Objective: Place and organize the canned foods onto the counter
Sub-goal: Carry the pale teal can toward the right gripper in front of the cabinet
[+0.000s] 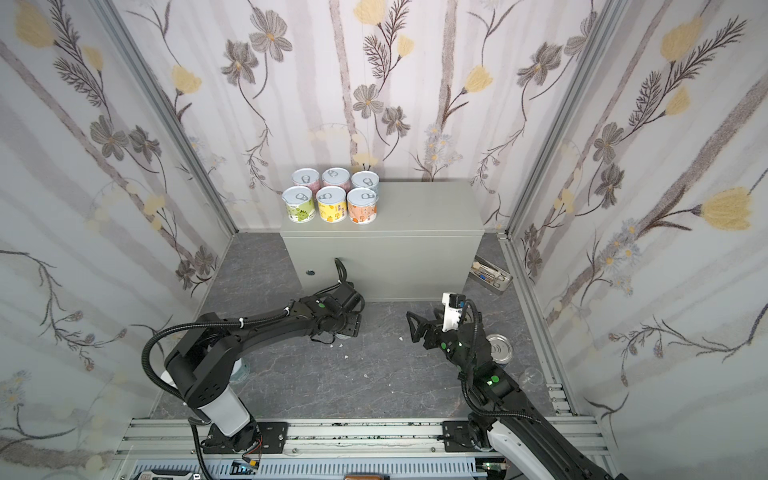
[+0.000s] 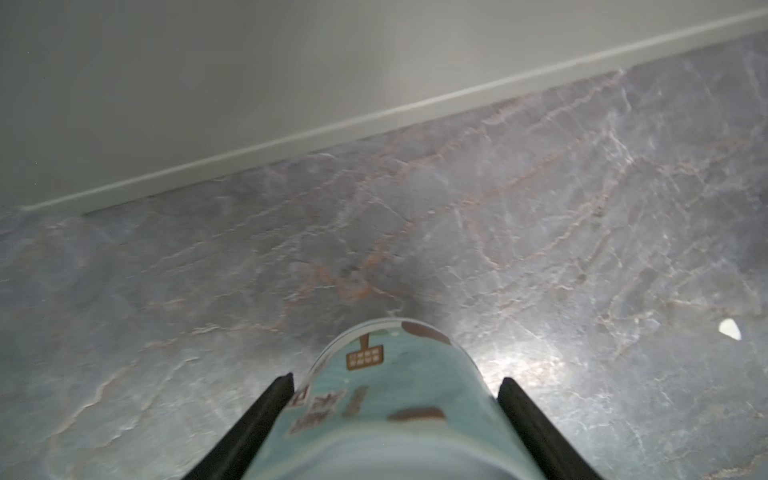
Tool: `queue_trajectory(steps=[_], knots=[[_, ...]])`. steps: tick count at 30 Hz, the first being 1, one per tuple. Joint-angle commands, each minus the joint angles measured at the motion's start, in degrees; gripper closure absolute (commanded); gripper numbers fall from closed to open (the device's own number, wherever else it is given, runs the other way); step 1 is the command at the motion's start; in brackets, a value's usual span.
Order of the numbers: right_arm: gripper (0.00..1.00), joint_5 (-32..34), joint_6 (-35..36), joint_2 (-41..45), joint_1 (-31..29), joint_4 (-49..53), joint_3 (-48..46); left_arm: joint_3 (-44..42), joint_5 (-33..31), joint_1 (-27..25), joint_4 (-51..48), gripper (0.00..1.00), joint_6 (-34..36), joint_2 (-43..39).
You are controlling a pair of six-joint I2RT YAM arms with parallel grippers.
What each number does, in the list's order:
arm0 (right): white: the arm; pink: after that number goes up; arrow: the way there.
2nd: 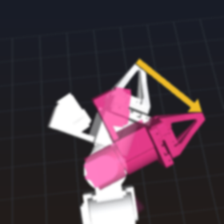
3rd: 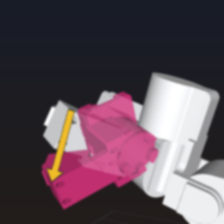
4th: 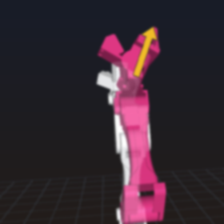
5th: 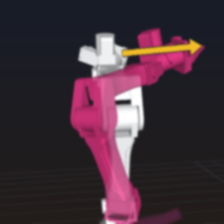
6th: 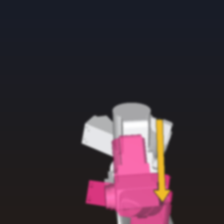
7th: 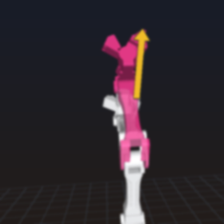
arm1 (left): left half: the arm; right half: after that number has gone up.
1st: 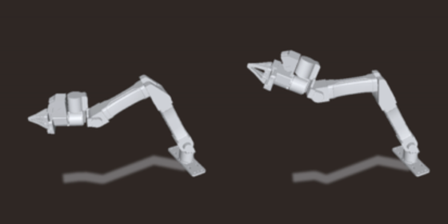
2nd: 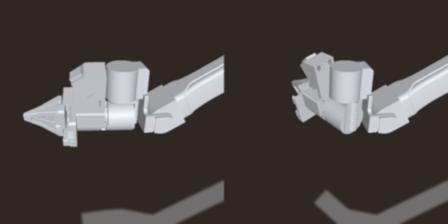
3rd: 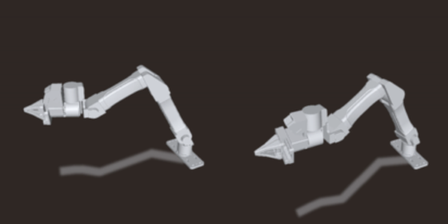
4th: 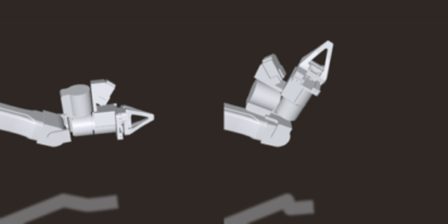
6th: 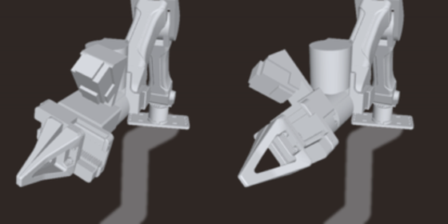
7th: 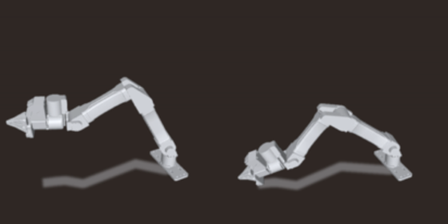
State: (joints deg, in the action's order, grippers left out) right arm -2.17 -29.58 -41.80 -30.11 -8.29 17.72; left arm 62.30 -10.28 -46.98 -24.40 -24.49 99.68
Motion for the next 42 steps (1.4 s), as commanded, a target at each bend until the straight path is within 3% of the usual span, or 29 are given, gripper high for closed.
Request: queue_trajectory(steps=[1,7,15,20,26,34,42], knots=[[0.00,1.21,-1.27,3.83,1.23,4.63,-0.92,2.09,-3.54,-2.72,2.15,0.44,-3.92,2.99],[0.00,0.99,-1.27,8.41,2.90,8.42,-1.54,5.33,-6.19,-7.07,2.87,0.44,-10.18,8.57],[0.00,-0.27,-0.22,8.87,3.13,10.23,-1.01,8.53,-6.33,-9.97,3.29,0.41,-13.06,12.57],[0.00,-1.60,0.49,9.10,3.17,10.40,-1.33,8.51,-5.35,-10.16,3.90,0.20,-12.73,12.90],[0.00,-4.40,2.27,9.56,1.90,9.85,-2.24,8.48,-6.68,-10.15,3.92,0.03,-12.34,10.60],[0.00,3.90,1.32,8.11,-7.71,8.85,-2.47,7.28,-7.64,-10.15,3.68,0.00,-12.15,2.05],[0.00,14.21,-2.11,4.00,-21.31,4.25,-4.45,1.99,-14.50,-8.94,0.70,0.00,-11.46,-15.39]])
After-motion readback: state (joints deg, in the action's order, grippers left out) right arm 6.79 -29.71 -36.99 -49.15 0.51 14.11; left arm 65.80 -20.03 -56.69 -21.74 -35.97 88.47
